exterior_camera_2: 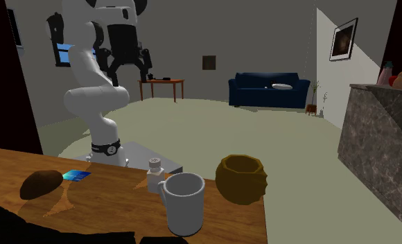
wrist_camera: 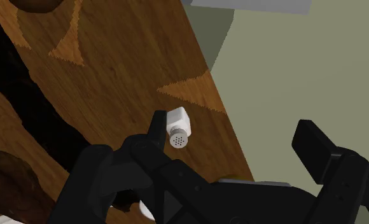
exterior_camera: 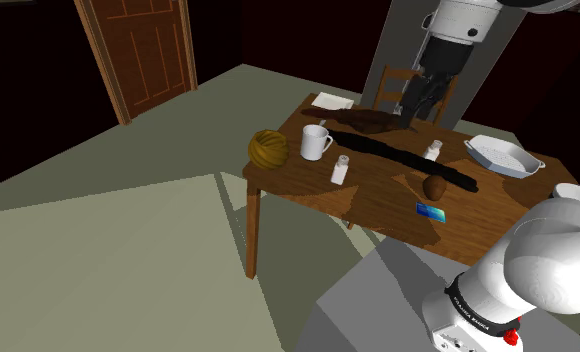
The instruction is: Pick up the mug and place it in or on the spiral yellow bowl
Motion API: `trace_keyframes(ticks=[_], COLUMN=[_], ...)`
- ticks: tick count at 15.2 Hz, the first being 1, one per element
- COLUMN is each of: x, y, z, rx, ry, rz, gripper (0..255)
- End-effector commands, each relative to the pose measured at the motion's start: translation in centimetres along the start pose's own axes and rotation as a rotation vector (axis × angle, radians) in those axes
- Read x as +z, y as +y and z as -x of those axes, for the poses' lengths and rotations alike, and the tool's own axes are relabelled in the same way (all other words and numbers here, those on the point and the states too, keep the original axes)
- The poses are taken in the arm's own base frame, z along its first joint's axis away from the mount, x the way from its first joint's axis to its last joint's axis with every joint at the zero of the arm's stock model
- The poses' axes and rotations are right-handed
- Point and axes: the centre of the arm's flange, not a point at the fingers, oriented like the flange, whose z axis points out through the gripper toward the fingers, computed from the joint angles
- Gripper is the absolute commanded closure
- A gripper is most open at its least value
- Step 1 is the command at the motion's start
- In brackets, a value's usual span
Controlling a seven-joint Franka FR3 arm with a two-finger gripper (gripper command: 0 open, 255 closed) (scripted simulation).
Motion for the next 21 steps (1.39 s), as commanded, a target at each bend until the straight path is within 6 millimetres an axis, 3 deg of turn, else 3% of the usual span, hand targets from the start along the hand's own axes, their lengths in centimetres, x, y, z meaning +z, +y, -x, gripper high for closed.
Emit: trace_keyframes(ticks=[1, 21], x=[0.0, 13.7], y=[0.0, 0.0], z=[0.0, -22.4], rx=[0.0, 0.041], ry=[0.0, 0.011], rz=[0.0, 0.102], gripper=[0, 0])
